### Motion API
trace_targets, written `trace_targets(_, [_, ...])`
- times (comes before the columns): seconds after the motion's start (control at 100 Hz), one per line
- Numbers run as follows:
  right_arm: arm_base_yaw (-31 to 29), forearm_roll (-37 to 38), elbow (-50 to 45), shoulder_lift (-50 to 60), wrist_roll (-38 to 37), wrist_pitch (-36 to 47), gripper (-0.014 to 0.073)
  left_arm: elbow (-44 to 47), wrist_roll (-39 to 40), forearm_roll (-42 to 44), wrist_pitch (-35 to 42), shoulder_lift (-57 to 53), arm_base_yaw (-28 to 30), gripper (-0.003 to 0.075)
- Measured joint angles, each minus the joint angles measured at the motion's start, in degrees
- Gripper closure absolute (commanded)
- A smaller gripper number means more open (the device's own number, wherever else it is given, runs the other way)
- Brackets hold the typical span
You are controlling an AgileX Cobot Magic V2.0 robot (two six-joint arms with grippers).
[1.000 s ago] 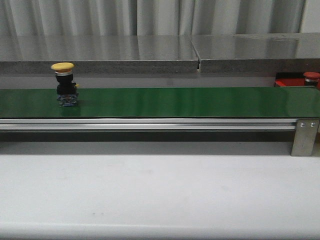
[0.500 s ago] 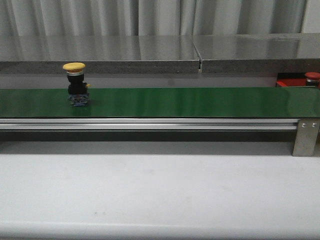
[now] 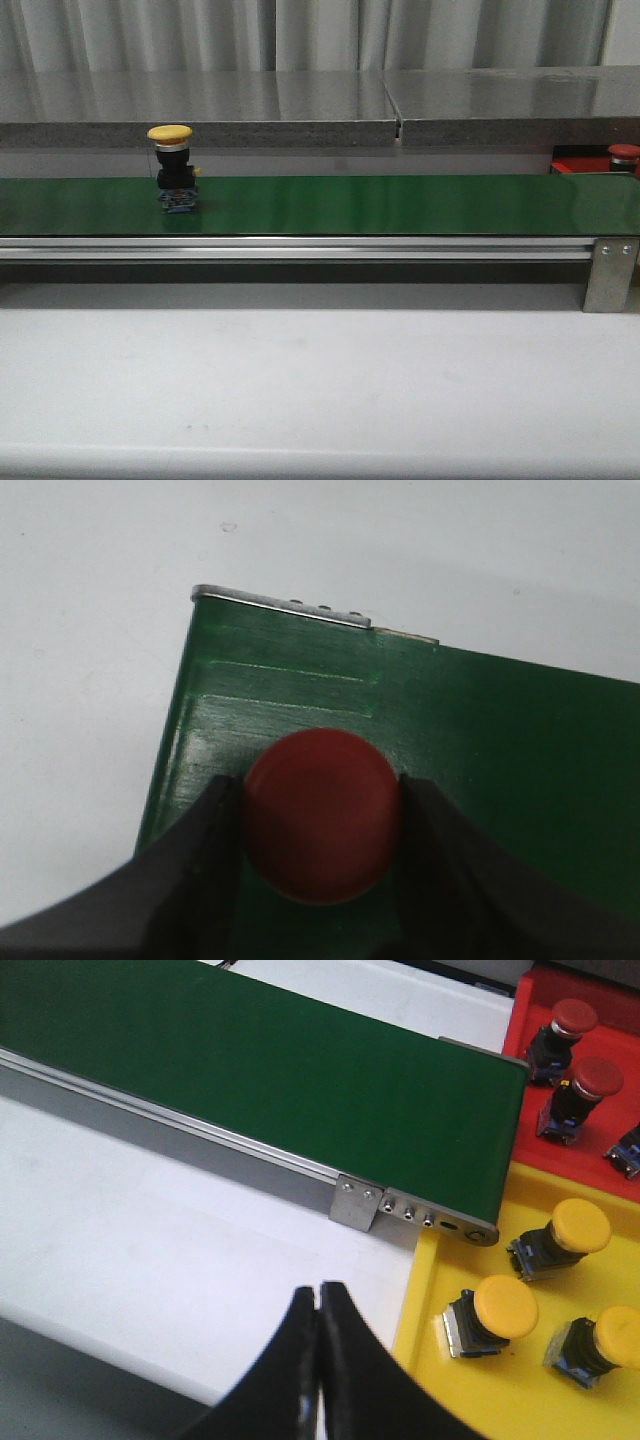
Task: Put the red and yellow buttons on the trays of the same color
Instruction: 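Carry the red button with the left gripper onto the belt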
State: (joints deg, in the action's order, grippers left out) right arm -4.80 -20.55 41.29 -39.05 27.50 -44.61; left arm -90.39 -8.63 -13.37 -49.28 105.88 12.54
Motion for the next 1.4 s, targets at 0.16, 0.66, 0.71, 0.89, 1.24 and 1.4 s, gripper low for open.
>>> trace_targets(0.16, [0.00,0.00,0.00,0.00,0.00,0.00,0.0712,1.94,0.00,1.22,2.67,0.00,-2.27,0.0741])
trace_targets(0.66, [0.00,0.00,0.00,0.00,0.00,0.00,0.0712,3.07,-1.07,3.29,2.88,0.00,-2.94,0.0346])
trace_targets(0.71, [0.00,0.00,0.00,0.00,0.00,0.00,0.0712,3.01,-1.13,3.29,2.72,0.00,-2.94,0.0314])
trace_targets(0.89, [0.00,0.00,0.00,0.00,0.00,0.00,0.0712,3.01,-1.26,3.29,2.62,0.00,-2.94,0.0192])
trace_targets(1.24, [0.00,0.00,0.00,0.00,0.00,0.00,0.0712,2.63,-1.34,2.39,3.87,-0.28,-5.33,0.0131])
trace_targets(1.4, [0.00,0.00,0.00,0.00,0.00,0.00,0.0712,0.60,-1.34,1.76,3.59,-0.87,-7.66,0.0132])
